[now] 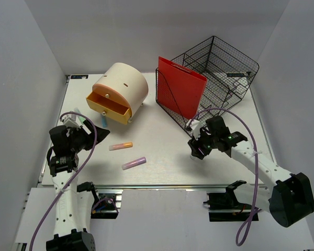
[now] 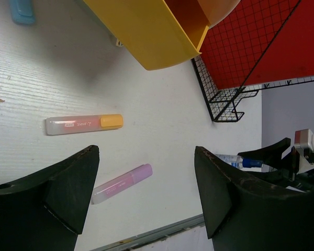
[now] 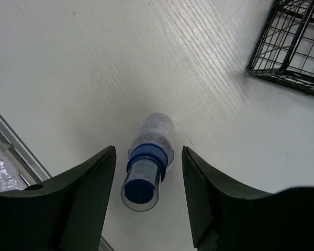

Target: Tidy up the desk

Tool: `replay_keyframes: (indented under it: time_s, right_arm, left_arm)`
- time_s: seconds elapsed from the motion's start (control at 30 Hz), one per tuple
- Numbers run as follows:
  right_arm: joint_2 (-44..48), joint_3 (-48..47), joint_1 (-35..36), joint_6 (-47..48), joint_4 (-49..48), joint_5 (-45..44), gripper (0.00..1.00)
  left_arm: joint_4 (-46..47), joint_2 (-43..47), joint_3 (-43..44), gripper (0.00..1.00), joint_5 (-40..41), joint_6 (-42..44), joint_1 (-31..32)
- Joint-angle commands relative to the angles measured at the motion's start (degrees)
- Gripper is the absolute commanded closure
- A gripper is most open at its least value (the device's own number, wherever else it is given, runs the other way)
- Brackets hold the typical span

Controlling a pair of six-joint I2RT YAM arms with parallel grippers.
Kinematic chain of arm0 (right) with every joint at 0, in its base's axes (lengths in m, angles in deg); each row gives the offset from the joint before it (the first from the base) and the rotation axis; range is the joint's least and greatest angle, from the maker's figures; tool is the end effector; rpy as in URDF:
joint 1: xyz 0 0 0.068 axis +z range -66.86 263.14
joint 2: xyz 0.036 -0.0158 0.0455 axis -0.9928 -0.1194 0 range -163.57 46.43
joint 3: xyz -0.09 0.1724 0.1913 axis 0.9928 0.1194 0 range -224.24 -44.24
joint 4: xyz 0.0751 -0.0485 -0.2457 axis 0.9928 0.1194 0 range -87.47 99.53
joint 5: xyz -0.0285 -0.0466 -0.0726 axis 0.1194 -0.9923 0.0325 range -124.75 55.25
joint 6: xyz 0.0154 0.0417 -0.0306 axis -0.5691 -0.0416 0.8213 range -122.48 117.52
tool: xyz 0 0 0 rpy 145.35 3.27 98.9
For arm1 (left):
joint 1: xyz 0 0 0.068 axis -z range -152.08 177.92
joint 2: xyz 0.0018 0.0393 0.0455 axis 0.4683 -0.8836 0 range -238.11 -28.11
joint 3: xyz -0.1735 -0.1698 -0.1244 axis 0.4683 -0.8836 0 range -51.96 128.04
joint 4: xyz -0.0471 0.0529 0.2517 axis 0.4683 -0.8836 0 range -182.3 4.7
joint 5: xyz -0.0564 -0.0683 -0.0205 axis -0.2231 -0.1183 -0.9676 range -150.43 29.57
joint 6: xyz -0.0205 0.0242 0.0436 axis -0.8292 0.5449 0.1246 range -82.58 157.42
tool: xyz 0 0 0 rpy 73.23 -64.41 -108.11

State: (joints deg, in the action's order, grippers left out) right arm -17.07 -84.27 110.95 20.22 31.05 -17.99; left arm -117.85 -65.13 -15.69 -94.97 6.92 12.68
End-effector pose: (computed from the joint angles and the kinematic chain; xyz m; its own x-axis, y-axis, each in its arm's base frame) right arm 0.1875 0.1105 0.2220 -0.4100 -0.6340 -0.6557 -0.8259 0.5632 -0.0281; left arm 0.1417 0.0177 0.2725 -0.5785 -0.5910 -0.5622 -0.0616 0.7189 -0.6924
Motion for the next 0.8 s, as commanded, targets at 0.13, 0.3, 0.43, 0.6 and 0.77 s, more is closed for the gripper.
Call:
replay_keyframes:
  time_s: [0.13,0.3,0.43,0.6,0.77]
  right_arm:
    - [-1.4,0.0,0.0,1.1,0.2,1.0,0.37]
    - [-2.1,-0.3,-0.1,1.9,1.5,1.0,0.35]
    - [-2.8,-0.4,0.0,2.3,2.0,0.6,0.36]
    - [-2.8,-0.8,0.0,3.1,3.2,0.0,0.38]
    - [-2.8,-0.5,-0.1,3.0,2.6,0.6,0.4]
  left_arm:
    - [0.0,0.7,2.5,0.17,-0.9,0.2,0.2]
    - [0.1,0.7,2.6,0.17,-0.9,0.1,0.2]
    - [0.2,0.6,2.4,0.17,-0.9,0.1,0.2]
    - [-0.1,0.7,2.4,0.17,-0.9,0.4,0.2]
    - [0.1,1.0,2.1,0.17,-1.0,0.4,0.2]
